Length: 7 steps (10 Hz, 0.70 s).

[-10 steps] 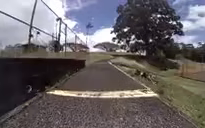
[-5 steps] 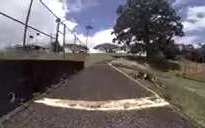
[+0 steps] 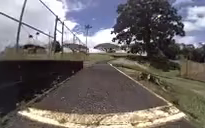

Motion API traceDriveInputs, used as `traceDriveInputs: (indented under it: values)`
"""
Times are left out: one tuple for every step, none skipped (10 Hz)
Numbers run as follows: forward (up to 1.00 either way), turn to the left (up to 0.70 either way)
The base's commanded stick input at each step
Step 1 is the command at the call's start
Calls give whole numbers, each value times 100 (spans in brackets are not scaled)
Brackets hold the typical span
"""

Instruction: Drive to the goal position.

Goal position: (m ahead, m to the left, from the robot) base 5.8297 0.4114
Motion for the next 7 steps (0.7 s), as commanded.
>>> traceDriveInputs:
  values:
    - [70,0]
    - [70,3]
    - [70,14]
    - [70,33]
    - [70,35]
    - [70,35]
    - [70,30]
